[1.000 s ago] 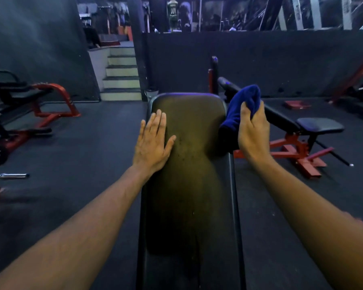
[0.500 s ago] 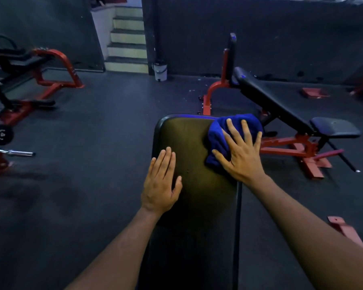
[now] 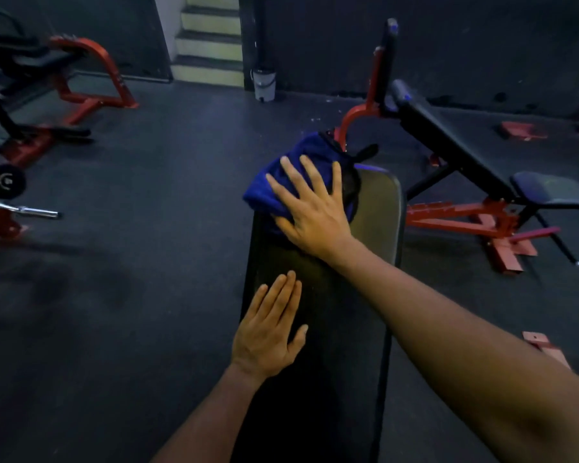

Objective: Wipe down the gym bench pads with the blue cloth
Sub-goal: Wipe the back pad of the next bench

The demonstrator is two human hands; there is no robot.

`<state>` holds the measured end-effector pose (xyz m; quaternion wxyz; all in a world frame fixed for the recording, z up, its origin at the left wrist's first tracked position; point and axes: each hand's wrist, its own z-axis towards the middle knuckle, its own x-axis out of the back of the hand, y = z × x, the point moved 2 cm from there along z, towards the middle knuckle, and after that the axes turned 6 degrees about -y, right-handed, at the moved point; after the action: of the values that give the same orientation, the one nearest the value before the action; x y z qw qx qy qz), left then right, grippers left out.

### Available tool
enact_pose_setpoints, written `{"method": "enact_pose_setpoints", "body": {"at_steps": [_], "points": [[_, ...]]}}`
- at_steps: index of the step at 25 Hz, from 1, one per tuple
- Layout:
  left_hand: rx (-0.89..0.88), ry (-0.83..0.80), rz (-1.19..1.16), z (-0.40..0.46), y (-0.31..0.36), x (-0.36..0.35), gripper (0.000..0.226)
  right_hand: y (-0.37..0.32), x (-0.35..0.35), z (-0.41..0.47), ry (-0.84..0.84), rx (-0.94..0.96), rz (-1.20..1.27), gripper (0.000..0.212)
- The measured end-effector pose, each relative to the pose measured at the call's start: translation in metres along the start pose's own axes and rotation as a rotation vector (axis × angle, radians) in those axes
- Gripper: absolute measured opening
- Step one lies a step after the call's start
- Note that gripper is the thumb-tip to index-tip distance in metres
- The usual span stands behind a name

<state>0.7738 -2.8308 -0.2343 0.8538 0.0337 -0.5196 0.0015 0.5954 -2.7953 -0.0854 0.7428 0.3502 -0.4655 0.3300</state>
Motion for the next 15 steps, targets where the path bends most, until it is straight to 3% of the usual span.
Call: {"method": "enact_pose_setpoints", "body": {"at_steps": [3, 5, 8, 12, 15], "points": [[-0.014, 0.0, 0.009, 0.004, 0.001, 0.002, 0.075, 0.041, -0.003, -0.078, -0.01, 0.072, -0.022, 0.069], [-0.015, -0.037, 0.036, 0.001, 0.0, 0.002, 0.079, 0.079, 0.003, -0.112, -0.007, -0.082, 0.073, 0.067], [-0.002, -0.057, 0.057, 0.004, 0.001, 0.003, 0.082, 0.103, 0.01, -0.092, -0.071, -0.225, 0.133, 0.067], [-0.003, -0.066, 0.054, 0.003, -0.001, -0.001, 0.08, 0.065, 0.017, 0.006, -0.019, -0.237, 0.082, 0.065], [-0.009, -0.041, 0.024, 0.002, -0.003, -0.002, 0.075, 0.002, 0.009, 0.026, -0.003, -0.038, 0.03, 0.067]]}}
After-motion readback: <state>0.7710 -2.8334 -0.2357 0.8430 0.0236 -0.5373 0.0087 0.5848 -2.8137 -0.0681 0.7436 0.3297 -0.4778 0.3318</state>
